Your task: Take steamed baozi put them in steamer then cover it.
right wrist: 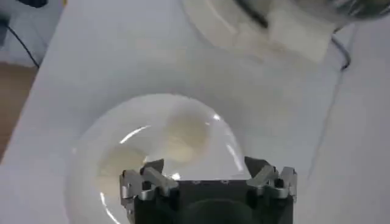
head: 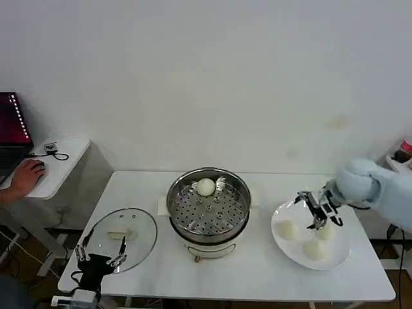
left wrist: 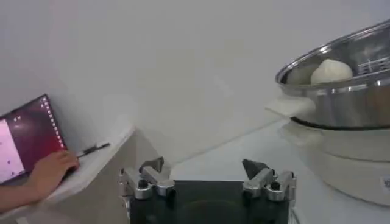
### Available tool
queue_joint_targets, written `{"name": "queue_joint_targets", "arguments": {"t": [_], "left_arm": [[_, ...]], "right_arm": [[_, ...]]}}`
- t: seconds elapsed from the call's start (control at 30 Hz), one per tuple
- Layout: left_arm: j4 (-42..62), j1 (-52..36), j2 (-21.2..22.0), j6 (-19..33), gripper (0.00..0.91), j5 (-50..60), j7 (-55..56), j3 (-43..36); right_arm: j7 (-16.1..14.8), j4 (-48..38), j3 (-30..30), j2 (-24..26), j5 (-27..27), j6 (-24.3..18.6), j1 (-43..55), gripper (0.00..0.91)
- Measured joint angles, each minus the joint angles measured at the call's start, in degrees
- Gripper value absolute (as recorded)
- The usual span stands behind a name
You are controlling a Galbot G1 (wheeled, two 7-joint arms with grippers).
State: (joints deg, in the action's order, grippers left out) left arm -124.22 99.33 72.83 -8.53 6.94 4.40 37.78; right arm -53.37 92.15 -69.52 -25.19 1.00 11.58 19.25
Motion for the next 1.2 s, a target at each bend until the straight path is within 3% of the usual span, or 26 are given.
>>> {"name": "queue_joint_targets", "arguments": {"t": [0.6,0.8,0.97,1.2], "left_arm": [[0.34,0.44,0.74,-0.1,0.907,0.51,-0.61,1.65],[0.92,0.02,0.65,-0.18,0.907,0.54,-0.68,1.79],[1.01,0.06,0.69,-0.18,0.907,0.53,-0.73,2.07],[1.06,0.04,0.89,-0.16,0.907,0.51,-0.74,2.08]], "right_arm": [[0.24,-13.33,10.88,-9.06,-2.26,1.49,-14.6,0.907],[-0.02,-16.71,12.15,-12.49,-3.4,1.88,-17.01,0.826],[-0.12,-18.66,12.97,-14.48,-4.12,2.25,-17.94,0.675],[-0.16,-20.0,14.05,-15.9,-4.38,3.03,-18.75,0.645]]}}
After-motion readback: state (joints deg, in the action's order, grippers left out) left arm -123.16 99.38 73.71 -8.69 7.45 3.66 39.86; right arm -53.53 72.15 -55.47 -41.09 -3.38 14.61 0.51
